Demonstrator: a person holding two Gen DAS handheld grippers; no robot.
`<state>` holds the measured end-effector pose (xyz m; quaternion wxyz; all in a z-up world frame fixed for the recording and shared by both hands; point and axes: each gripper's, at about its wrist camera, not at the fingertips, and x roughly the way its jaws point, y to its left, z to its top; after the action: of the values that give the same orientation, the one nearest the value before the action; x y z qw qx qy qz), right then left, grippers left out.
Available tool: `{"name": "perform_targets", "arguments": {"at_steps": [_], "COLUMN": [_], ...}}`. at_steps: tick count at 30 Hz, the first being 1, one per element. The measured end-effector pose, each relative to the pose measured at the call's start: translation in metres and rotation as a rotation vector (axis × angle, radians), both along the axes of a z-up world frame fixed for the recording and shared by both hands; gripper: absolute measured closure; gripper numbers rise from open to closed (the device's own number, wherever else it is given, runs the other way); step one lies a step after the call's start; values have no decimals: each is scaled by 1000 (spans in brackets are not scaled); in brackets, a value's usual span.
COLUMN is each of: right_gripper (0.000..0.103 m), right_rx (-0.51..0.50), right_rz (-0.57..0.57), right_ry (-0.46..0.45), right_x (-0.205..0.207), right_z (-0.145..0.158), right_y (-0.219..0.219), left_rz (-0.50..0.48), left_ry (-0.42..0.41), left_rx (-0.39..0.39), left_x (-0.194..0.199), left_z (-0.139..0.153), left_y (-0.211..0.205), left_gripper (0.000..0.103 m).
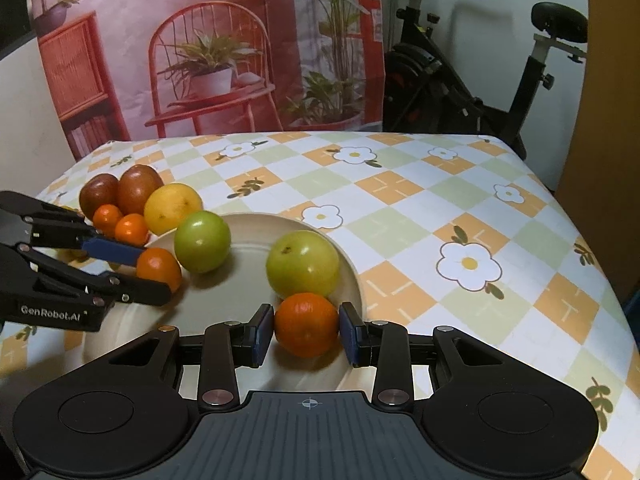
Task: Organize fruits
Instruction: 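Lower the left gripper's mandarin onto the plate and open it while the right gripper releases its mandarin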
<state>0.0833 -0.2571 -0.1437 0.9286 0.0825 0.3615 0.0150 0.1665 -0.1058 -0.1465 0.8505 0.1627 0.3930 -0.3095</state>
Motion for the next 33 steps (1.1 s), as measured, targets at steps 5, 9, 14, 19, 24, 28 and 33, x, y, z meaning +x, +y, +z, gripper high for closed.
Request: {"name": "perform_targets", "arguments": {"at_steps": [5, 9, 14, 19, 24, 28, 33], "right_gripper": [70, 70, 70, 70, 68, 63, 59], "right_rx": [11, 20, 25, 23, 13, 6, -2], "right_rz": [5, 4, 9, 9, 7, 9, 2], "right_ry": [-14, -20, -23, -20, -17, -16, -25], "right_x": [8, 15, 21, 23, 23, 21, 17], "right_z": [-1, -2, -3, -3, -3, -2, 1], "right_y": [-6, -7, -8, -7, -4, -2, 0], "left_rz": [-10, -15, -19, -24, -23, -14, 5], "left_ry": [-30, -40, -47, -42, -36, -33, -37], "left_rx": [24, 27, 26, 26, 31, 21, -3], "left_x": [6, 11, 11, 11, 10, 9, 5], "left_z": [0, 0, 0, 0, 1, 2, 7], "left_y": [-7, -11, -13, -12, -12, -9, -4], "left_gripper": [59, 59, 59, 58, 57, 57, 56]}}
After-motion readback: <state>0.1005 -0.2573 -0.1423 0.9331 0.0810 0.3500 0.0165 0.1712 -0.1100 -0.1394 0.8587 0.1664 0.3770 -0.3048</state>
